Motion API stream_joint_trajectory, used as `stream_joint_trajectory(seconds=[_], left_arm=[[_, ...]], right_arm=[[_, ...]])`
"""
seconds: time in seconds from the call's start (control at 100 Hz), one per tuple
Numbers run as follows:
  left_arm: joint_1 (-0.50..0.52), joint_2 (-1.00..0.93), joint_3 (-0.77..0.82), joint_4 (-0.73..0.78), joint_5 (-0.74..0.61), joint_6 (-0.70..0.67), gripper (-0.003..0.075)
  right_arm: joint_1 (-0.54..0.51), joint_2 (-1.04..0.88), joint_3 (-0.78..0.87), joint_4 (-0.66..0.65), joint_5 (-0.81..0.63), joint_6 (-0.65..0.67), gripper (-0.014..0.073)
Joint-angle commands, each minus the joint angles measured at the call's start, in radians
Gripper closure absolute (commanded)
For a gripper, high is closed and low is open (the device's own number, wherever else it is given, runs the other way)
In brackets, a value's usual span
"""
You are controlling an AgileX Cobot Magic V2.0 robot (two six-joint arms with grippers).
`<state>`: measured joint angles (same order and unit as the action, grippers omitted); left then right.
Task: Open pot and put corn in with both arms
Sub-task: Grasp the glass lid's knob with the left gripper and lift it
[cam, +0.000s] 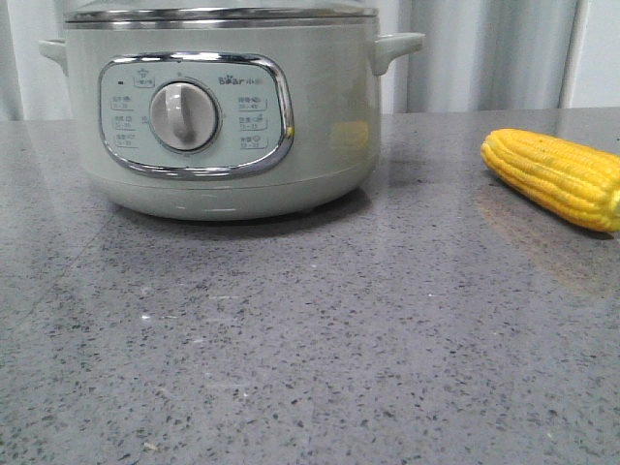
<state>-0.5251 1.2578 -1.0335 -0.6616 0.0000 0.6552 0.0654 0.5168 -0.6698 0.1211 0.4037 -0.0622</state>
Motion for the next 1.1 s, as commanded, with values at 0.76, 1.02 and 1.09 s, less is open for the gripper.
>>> stream_joint_trajectory(seconds=[0.76,1.02,1.09], left_arm=[[-0.093,0.266,-0.127,-0.101,-0.254,0.0,0.0365],[-0.093,0.266,-0.135,-0.101,-0.254,-0.002,0.0634],[-0.093,0.264,-0.152,-0.101,-0.254,-0.002,0.0658]], right_arm=[[0.004,0.014,-0.032,-0.003,-0.076,-0.011,0.0083],[0.026,0.018,-0.032,-0.003,-0.076,-0.011,0.0083],[0.026,0.018,-0.032,-0.003,-0.076,-0.011,0.0083]])
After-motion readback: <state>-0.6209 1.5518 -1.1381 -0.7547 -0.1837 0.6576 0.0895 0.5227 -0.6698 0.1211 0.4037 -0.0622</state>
